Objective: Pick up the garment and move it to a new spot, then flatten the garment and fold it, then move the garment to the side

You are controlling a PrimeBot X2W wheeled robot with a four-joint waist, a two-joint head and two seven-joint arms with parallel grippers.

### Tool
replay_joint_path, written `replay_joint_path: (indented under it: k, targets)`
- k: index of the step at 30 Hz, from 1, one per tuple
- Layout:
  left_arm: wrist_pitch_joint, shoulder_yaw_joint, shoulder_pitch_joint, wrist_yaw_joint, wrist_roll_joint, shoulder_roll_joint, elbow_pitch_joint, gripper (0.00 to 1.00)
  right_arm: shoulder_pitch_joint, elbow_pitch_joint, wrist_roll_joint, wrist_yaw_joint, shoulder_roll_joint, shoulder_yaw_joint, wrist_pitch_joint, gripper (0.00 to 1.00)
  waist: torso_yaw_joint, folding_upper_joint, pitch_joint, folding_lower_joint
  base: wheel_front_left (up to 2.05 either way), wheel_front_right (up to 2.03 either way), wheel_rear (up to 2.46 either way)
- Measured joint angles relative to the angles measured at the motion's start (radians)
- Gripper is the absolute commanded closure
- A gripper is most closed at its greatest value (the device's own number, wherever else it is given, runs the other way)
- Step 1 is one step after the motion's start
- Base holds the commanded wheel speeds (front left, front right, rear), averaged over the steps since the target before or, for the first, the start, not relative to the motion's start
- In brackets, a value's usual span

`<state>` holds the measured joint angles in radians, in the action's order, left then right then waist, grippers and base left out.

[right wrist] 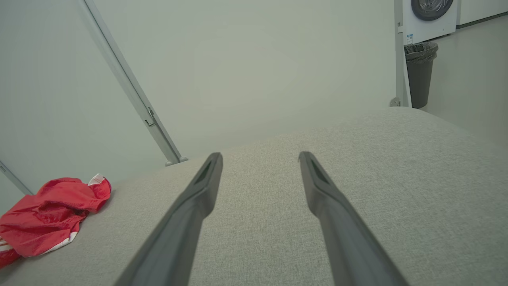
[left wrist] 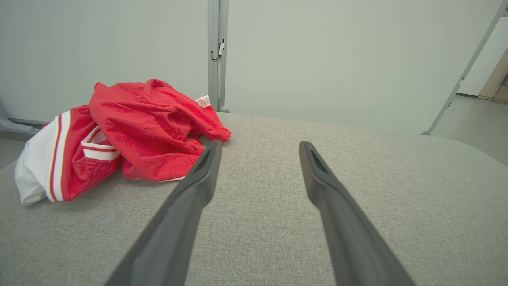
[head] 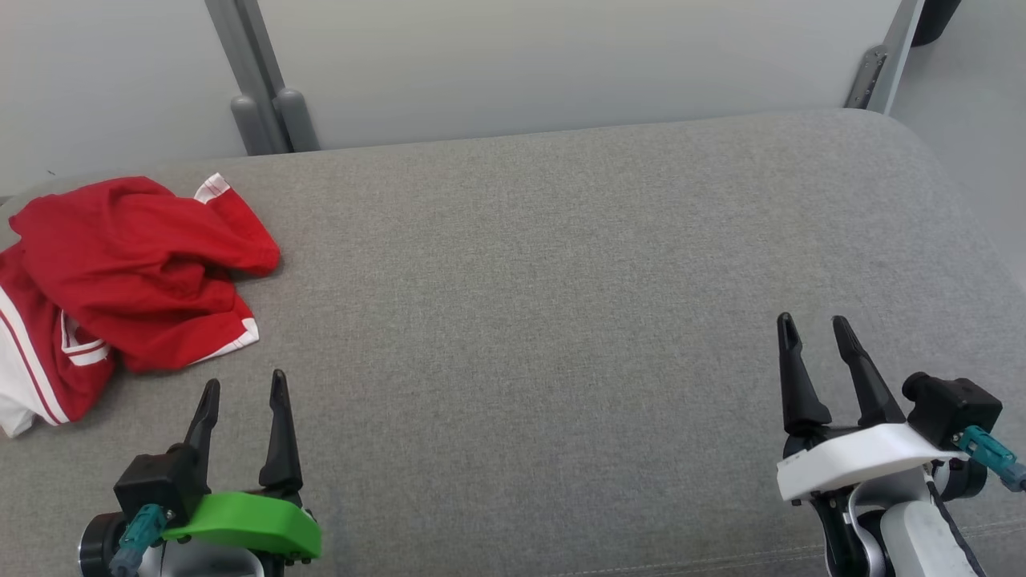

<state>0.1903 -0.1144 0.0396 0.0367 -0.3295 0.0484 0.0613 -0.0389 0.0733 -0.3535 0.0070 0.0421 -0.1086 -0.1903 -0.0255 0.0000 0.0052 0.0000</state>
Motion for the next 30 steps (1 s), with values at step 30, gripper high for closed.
replay_joint_path:
  k: [30]
  targets:
    - [0.058,-0.002,0.033,0.037,0.22,0.0,-0.012,0.0,-0.03,-0.031,0.245,-0.018,0.005,-0.046,-0.06,0.0,-0.003,0.0,-0.005,0.0,0.0,0.0,0.0]
